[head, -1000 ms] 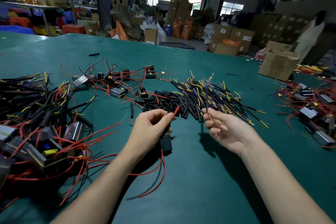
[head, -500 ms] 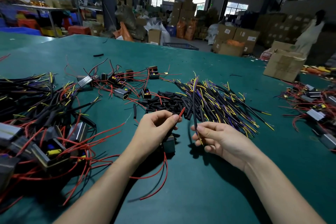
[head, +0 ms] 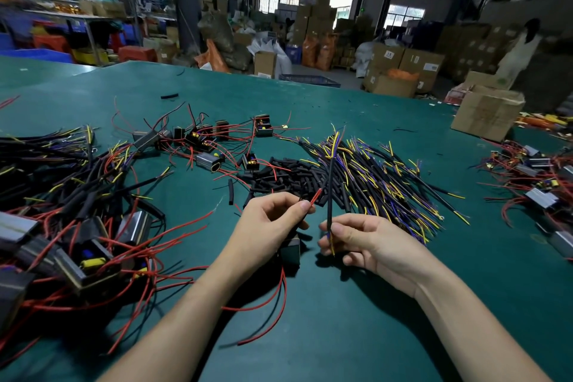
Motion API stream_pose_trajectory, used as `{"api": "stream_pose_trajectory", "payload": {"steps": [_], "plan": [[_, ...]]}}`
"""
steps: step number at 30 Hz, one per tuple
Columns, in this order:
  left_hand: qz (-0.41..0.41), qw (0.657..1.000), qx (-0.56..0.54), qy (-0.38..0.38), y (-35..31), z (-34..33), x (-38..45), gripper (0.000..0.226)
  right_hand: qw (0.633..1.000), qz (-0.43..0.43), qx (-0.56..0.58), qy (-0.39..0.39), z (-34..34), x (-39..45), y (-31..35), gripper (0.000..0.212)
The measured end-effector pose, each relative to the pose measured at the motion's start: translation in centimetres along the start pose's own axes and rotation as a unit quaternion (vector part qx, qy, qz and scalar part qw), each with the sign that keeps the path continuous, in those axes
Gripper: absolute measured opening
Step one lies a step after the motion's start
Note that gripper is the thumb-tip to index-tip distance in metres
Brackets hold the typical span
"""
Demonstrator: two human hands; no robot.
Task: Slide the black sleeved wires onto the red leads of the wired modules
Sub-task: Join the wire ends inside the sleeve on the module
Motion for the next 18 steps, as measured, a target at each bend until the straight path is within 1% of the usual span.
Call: {"api": "stream_pose_trajectory", "payload": {"steps": [8,15,17,18], "plan": [[-0.017,1.0,-0.011,0.004,-0.36,-0.13,0.01,0.019,0.998,0.01,0.059,-0.035,0.5,-0.08,0.49,0.025],[-0.022,1.0,-0.022,0.005,-0.22,-0.16,0.12,0.018,0.997,0.012,0.064,-0.036,0.47,-0.19,0.51,0.026],[-0.02,0.999,-0.028,0.005,-0.17,-0.16,0.15,0.018,0.998,0.018,0.046,-0.036,0.4,-0.12,0.56,0.019],[-0.02,0.999,-0.032,0.005,-0.19,-0.17,0.13,0.018,0.998,0.035,-0.003,-0.045,0.57,-0.05,0.8,0.011]]}}
Point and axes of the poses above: each hand's wrist, its own x-axis towards the middle knuckle, its own z-axis out of the back of the hand, y = z × x, the point moved 9 cm from there along x, towards the middle knuckle, and after that the axes turned 3 degrees about y, right-handed, at the moved point
